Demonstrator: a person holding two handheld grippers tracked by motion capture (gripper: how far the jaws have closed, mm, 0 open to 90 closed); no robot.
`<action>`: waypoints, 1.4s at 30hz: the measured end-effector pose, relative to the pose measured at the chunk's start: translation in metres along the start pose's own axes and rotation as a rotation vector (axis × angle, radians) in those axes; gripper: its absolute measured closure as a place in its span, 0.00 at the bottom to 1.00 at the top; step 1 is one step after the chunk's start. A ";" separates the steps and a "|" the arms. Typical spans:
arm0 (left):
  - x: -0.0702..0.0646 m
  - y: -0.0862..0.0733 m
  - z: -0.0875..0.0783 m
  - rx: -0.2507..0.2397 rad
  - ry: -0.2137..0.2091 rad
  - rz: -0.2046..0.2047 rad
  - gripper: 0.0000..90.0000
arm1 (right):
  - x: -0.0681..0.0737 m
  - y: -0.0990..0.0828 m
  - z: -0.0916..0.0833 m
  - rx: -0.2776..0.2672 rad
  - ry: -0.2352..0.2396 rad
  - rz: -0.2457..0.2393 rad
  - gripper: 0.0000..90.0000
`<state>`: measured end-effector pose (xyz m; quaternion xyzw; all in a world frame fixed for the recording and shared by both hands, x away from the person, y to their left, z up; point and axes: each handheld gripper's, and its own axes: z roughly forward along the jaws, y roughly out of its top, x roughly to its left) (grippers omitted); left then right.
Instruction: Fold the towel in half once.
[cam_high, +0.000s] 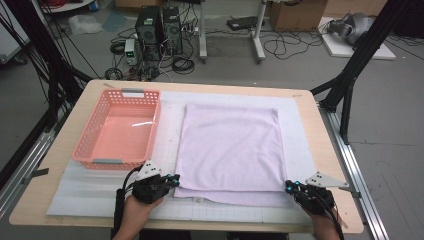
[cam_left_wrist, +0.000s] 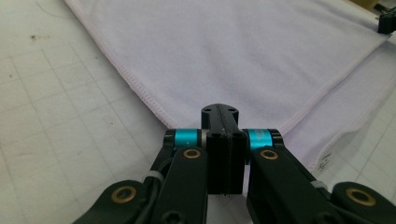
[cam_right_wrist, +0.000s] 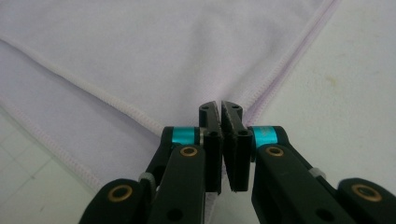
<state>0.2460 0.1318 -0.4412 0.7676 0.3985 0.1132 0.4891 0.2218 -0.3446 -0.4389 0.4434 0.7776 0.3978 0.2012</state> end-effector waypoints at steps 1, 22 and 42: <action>0.000 0.000 -0.001 -0.005 -0.007 -0.007 1.00 | 0.000 0.000 -0.002 -0.006 0.004 0.004 0.97; 0.000 -0.007 0.007 0.053 0.058 -0.078 0.71 | 0.004 -0.006 -0.013 -0.017 0.022 0.007 0.97; 0.000 -0.005 -0.009 -0.077 -0.024 -0.087 0.97 | 0.006 -0.003 -0.016 -0.035 0.031 0.005 0.97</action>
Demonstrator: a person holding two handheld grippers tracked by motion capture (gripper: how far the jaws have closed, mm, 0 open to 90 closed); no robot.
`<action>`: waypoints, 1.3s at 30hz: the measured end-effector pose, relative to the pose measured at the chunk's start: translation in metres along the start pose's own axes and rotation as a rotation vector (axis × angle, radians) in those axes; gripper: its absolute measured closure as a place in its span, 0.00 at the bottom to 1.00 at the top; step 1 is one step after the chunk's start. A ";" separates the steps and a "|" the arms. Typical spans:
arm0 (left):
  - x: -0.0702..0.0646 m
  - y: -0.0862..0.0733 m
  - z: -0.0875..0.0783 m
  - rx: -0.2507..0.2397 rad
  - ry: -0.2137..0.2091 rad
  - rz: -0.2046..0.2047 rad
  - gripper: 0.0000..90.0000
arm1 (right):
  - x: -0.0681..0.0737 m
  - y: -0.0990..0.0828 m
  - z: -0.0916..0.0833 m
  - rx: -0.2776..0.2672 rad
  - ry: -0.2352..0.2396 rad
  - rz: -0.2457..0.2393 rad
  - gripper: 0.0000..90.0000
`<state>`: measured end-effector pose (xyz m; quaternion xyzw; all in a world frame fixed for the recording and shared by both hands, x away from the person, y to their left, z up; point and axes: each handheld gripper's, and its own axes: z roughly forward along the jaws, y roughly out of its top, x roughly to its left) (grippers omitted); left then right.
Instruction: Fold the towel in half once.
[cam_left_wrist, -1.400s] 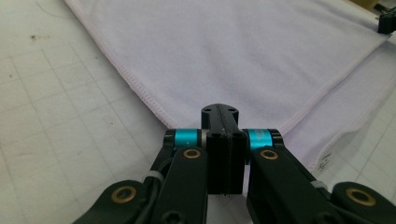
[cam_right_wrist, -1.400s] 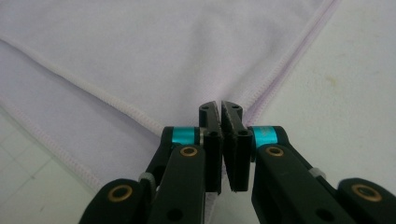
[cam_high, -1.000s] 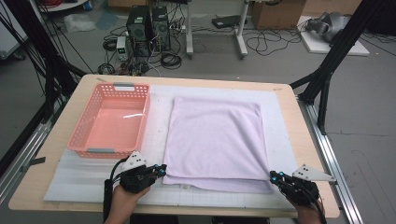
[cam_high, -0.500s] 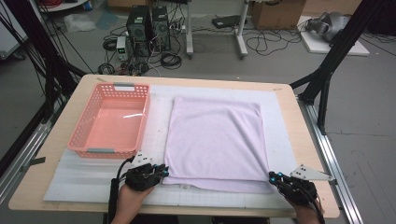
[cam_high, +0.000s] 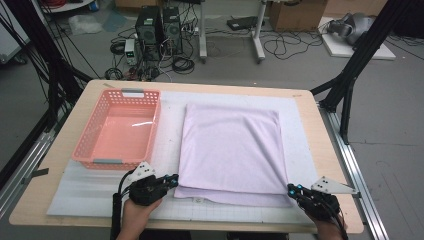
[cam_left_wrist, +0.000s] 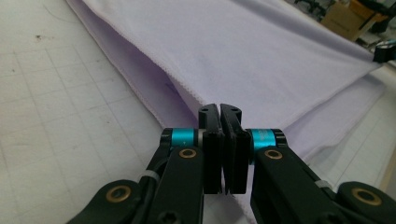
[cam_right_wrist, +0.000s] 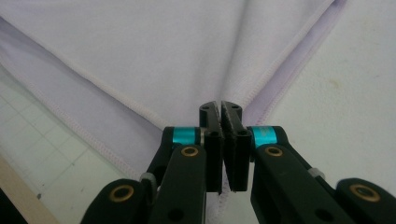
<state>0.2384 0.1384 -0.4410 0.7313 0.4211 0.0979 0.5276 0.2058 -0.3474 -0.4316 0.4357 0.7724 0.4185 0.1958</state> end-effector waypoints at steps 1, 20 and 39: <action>0.000 0.000 0.000 0.000 0.000 0.004 0.97 | -0.001 0.000 0.000 -0.004 0.000 -0.001 0.97; -0.023 -0.010 -0.025 0.015 -0.062 0.023 0.97 | 0.008 -0.012 -0.028 0.006 0.014 0.017 0.97; -0.004 0.000 -0.001 -0.055 0.024 0.077 0.54 | -0.014 -0.002 -0.008 -0.064 -0.148 0.097 0.74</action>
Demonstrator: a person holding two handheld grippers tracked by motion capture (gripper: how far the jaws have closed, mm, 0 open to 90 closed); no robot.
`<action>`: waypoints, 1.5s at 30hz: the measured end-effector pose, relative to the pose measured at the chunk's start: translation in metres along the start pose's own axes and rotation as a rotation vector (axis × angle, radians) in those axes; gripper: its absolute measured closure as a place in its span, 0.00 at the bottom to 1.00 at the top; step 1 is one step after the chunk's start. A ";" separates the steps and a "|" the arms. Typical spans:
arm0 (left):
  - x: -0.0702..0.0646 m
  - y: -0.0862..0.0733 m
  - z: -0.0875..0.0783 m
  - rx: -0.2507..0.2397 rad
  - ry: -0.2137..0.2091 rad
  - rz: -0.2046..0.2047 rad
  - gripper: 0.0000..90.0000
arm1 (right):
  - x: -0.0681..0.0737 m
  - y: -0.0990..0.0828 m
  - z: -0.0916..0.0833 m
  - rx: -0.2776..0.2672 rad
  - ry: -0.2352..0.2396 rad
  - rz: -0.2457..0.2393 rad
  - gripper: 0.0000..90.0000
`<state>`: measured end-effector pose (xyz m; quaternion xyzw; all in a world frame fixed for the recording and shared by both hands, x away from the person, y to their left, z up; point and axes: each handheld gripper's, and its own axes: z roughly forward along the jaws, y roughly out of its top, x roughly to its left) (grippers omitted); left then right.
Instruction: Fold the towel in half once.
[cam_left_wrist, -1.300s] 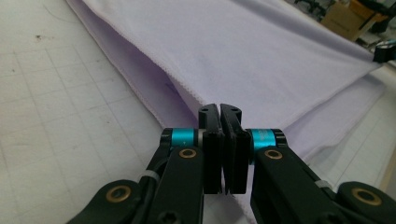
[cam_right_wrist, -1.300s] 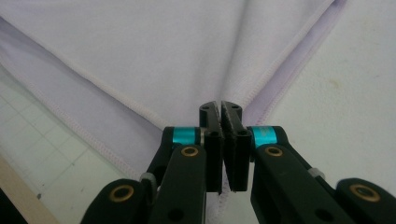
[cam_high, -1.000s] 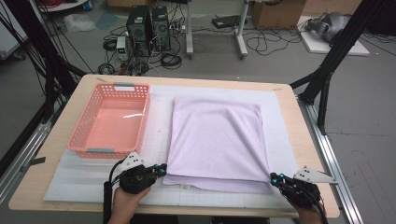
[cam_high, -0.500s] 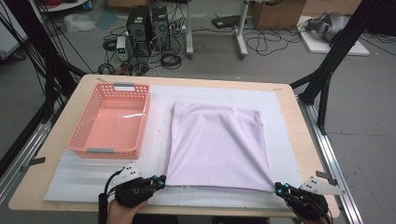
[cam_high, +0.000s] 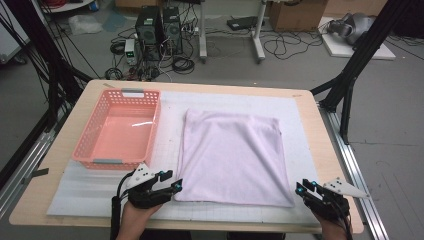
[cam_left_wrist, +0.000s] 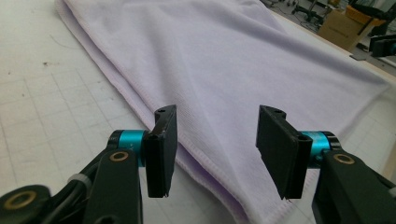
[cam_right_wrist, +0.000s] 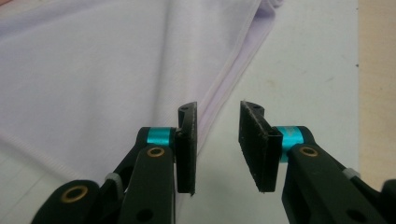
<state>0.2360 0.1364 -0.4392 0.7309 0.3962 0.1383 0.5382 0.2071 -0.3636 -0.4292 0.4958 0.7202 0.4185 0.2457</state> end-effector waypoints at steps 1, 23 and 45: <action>0.002 0.000 0.001 0.003 -0.003 -0.006 0.54 | -0.001 0.002 0.004 -0.004 0.001 -0.003 0.75; 0.017 0.015 0.051 0.056 0.024 0.001 0.53 | -0.024 0.044 0.108 0.130 0.067 -0.019 0.92; 0.021 0.018 0.057 0.064 0.023 -0.007 0.53 | -0.087 0.109 0.144 0.092 -0.037 0.039 0.71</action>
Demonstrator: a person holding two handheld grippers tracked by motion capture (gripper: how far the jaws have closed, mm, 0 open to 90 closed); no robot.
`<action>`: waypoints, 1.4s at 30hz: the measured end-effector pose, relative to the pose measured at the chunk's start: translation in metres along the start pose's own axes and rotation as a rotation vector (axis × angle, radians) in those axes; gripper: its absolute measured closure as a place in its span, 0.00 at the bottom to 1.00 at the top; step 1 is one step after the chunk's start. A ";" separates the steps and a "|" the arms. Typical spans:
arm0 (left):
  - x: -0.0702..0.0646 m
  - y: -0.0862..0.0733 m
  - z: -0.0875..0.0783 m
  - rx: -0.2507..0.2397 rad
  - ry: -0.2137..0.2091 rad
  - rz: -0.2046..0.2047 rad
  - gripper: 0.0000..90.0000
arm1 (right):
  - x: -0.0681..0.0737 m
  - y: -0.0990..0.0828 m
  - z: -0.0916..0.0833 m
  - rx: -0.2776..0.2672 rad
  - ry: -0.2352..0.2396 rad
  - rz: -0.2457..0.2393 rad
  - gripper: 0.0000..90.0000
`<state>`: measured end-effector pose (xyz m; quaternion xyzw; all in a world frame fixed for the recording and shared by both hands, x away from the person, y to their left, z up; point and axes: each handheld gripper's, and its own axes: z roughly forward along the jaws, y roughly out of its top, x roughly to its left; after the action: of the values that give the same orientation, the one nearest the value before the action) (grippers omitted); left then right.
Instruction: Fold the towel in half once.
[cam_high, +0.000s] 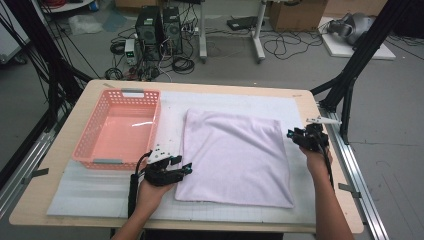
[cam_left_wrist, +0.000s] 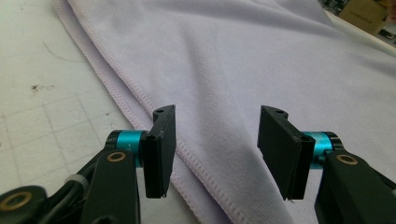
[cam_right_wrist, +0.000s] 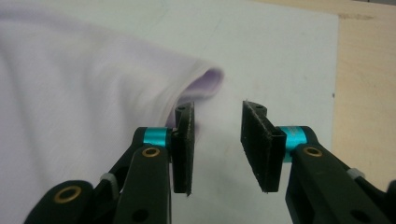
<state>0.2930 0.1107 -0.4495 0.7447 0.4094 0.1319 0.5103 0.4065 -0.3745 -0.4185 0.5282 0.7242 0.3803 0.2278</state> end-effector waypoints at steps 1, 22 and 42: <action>0.000 0.000 0.000 -0.003 -0.003 -0.002 0.52 | -0.003 0.005 0.007 -0.002 0.002 0.003 0.71; 0.000 0.000 -0.002 -0.013 -0.016 -0.009 0.52 | 0.000 0.034 0.071 -0.003 -0.083 -0.127 0.99; -0.002 0.000 -0.001 -0.016 -0.009 0.003 0.51 | -0.011 0.039 0.049 -0.021 -0.068 -0.026 0.68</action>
<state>0.2910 0.1095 -0.4481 0.7421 0.4047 0.1324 0.5178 0.4693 -0.3638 -0.4177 0.5290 0.7187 0.3668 0.2629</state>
